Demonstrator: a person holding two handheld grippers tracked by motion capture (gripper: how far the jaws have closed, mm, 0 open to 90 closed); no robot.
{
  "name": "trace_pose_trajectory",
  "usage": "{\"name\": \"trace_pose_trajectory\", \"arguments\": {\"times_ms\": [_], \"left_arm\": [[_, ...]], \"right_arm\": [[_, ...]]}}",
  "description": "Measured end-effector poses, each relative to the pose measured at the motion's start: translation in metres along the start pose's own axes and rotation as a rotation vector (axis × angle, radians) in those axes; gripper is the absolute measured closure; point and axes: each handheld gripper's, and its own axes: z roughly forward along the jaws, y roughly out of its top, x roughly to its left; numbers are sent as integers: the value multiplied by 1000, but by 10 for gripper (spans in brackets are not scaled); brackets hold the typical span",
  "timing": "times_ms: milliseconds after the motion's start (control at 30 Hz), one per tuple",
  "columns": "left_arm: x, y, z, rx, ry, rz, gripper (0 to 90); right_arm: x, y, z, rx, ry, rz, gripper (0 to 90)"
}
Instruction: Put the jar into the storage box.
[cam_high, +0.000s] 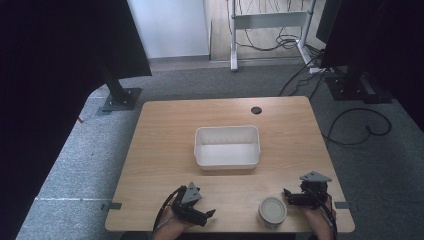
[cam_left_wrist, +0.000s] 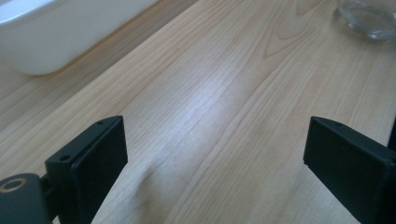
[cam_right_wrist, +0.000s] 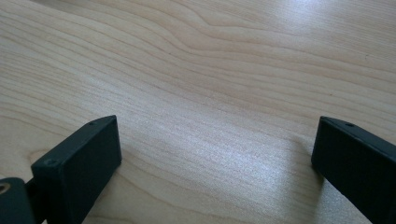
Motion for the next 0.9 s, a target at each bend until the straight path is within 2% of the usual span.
{"name": "trace_pose_trajectory", "arguments": {"times_ms": [767,900], "left_arm": [[-27,27,17,-10,-79,89,60],[-30,31,20,-14,-98,93,60]], "right_arm": [[0,0,0,0,0,0,10],[0,0,0,0,0,0,10]]}}
